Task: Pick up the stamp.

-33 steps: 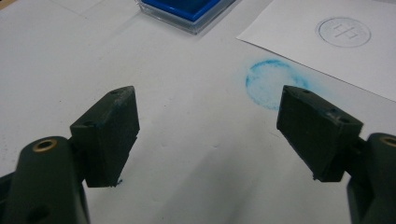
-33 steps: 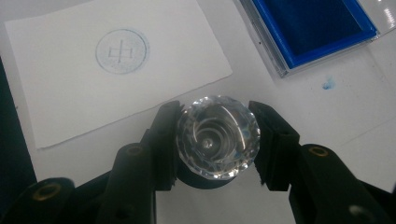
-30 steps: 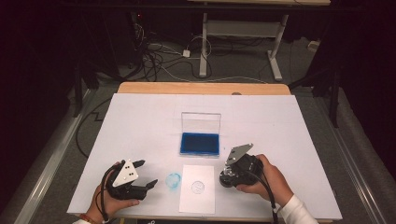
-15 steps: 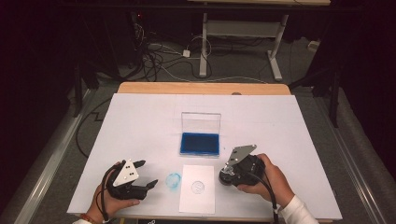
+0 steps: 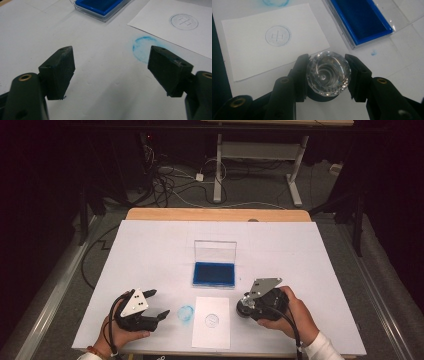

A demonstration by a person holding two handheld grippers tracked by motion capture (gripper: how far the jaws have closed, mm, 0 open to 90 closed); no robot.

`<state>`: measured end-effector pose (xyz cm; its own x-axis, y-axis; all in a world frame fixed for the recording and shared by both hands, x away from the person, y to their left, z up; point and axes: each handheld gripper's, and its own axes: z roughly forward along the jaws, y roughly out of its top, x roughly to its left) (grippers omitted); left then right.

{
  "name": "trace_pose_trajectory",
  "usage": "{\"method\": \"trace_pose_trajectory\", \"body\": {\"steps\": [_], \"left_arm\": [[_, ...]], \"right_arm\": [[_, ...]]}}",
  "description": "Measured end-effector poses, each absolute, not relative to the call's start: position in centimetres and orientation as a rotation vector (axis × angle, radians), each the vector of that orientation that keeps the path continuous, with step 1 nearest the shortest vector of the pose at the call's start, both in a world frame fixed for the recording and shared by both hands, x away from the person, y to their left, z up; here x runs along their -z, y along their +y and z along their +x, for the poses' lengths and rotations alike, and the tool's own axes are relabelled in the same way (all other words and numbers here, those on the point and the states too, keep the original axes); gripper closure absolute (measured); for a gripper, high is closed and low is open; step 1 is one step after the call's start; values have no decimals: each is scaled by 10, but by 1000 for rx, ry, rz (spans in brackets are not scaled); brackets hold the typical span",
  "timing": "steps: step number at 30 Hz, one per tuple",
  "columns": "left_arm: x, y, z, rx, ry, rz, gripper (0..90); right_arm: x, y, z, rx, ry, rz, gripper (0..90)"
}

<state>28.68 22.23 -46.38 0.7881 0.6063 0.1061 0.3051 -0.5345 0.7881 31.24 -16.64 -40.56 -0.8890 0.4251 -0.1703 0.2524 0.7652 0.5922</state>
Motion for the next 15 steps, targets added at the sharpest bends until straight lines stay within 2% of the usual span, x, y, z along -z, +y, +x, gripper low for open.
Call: {"method": "trace_pose_trajectory", "body": {"steps": [15], "left_arm": [[463, 217, 289, -487, 653, 2181, 209]], "right_arm": [[399, -180, 301, -876, 2606, 524, 571]]}}
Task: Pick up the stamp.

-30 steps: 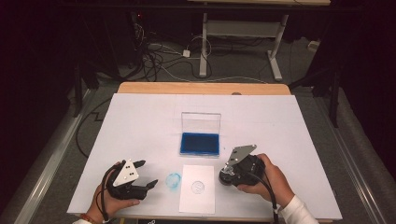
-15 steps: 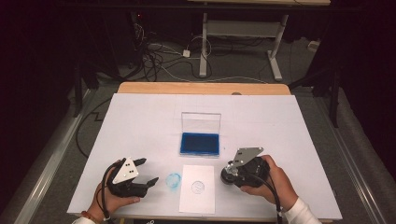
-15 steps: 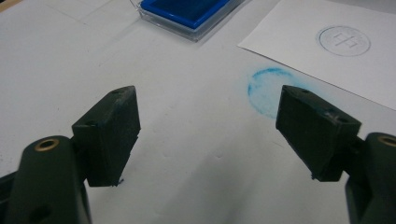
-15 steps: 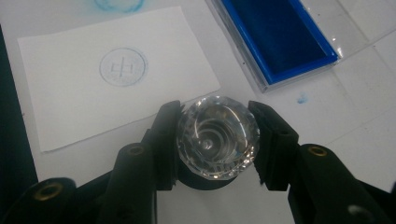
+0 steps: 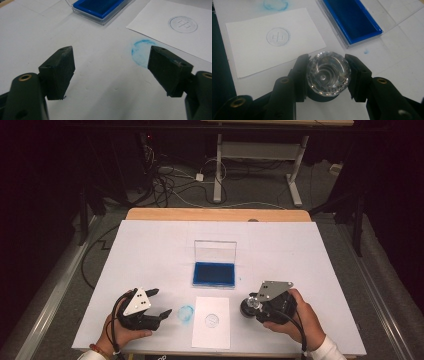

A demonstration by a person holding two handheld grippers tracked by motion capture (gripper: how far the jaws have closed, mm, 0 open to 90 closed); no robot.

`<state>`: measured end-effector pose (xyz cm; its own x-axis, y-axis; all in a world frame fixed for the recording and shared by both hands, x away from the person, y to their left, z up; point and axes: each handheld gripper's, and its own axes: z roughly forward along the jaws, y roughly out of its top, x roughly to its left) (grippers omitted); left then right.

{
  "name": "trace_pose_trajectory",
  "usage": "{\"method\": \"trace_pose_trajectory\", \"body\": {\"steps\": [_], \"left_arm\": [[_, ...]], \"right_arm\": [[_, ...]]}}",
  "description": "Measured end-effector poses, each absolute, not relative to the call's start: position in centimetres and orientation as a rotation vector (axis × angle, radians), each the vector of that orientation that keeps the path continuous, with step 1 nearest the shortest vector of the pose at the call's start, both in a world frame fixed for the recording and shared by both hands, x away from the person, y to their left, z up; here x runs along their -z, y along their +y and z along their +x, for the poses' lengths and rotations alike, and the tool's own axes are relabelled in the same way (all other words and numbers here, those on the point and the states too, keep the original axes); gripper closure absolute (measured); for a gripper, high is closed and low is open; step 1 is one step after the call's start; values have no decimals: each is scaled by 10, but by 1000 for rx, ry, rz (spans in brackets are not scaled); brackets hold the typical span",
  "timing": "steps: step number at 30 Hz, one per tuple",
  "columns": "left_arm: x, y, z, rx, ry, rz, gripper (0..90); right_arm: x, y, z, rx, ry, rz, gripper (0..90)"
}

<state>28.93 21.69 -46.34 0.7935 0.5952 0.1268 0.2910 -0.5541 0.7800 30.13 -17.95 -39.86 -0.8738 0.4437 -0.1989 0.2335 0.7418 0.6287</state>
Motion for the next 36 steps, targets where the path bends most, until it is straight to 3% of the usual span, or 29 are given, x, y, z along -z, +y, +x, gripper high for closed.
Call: {"method": "trace_pose_trajectory", "body": {"steps": [36], "left_arm": [[467, 226, 273, -485, 680, 2205, 225]], "right_arm": [[372, -176, 303, -1069, 2503, 477, 571]]}}
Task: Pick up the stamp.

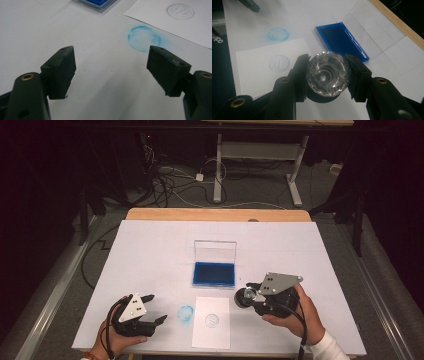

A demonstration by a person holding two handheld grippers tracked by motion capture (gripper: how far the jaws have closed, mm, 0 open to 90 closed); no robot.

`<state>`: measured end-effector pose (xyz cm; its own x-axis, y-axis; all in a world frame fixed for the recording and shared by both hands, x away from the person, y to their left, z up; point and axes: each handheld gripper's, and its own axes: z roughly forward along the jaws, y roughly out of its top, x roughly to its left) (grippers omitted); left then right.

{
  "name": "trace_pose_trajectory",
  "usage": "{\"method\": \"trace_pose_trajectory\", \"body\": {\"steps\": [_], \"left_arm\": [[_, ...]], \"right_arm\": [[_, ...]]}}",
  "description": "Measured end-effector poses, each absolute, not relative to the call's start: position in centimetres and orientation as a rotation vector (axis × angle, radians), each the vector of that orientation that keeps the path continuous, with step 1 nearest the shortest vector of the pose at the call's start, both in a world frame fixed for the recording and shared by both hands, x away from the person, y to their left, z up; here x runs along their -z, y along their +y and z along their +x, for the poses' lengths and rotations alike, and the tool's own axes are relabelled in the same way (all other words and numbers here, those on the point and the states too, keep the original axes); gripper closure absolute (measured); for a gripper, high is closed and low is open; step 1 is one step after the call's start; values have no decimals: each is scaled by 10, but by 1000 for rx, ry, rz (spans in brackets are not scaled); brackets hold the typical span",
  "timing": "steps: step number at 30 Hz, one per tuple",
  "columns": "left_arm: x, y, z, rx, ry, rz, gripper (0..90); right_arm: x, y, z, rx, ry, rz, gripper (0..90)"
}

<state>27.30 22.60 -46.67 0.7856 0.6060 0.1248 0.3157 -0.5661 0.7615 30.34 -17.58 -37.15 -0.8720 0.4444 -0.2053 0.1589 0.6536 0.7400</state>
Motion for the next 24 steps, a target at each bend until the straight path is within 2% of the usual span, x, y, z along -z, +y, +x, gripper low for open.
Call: {"method": "trace_pose_trajectory", "body": {"steps": [15, 24], "left_arm": [[465, 223, 271, -501, 684, 2209, 247], [458, 213, 287, -497, 683, 2180, 243]], "right_arm": [[371, -164, 306, -1107, 2496, 455, 572], [369, -159, 311, -1141, 2484, 455, 572]]}}
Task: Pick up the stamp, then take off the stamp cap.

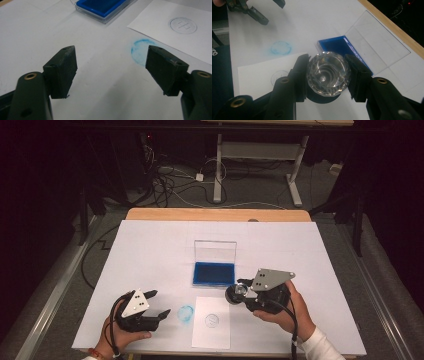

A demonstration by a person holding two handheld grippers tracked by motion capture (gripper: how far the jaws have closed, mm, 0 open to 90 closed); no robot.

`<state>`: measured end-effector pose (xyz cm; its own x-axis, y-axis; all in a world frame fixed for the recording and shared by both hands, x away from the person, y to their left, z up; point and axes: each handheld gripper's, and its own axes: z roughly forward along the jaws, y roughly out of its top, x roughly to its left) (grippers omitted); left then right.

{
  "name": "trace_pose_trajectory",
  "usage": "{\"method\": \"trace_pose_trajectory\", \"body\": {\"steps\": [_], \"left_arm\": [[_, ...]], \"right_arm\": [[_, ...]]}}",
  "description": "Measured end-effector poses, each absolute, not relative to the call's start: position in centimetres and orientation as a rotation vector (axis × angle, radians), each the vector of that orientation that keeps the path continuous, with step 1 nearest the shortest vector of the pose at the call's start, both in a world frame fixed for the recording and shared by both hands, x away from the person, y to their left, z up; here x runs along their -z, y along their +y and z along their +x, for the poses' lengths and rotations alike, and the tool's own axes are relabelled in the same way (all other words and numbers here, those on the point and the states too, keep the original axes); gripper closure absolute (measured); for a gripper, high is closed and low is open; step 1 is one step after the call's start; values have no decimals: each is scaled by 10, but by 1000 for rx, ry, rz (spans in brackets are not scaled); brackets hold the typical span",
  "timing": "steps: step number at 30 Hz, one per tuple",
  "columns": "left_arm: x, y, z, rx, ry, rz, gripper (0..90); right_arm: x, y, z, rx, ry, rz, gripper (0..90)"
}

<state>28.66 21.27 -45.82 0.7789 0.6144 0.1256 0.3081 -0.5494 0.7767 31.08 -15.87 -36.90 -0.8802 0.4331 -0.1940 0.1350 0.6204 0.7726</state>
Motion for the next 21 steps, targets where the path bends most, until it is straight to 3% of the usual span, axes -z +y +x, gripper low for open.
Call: {"method": "trace_pose_trajectory", "body": {"steps": [13, 21], "left_arm": [[440, 175, 296, -471, 544, 2184, 263], [426, 141, 300, -390, 466, 2124, 277]], "right_arm": [[357, -149, 322, -1257, 2443, 466, 572], [351, -132, 322, -1349, 2447, 442, 572]]}}
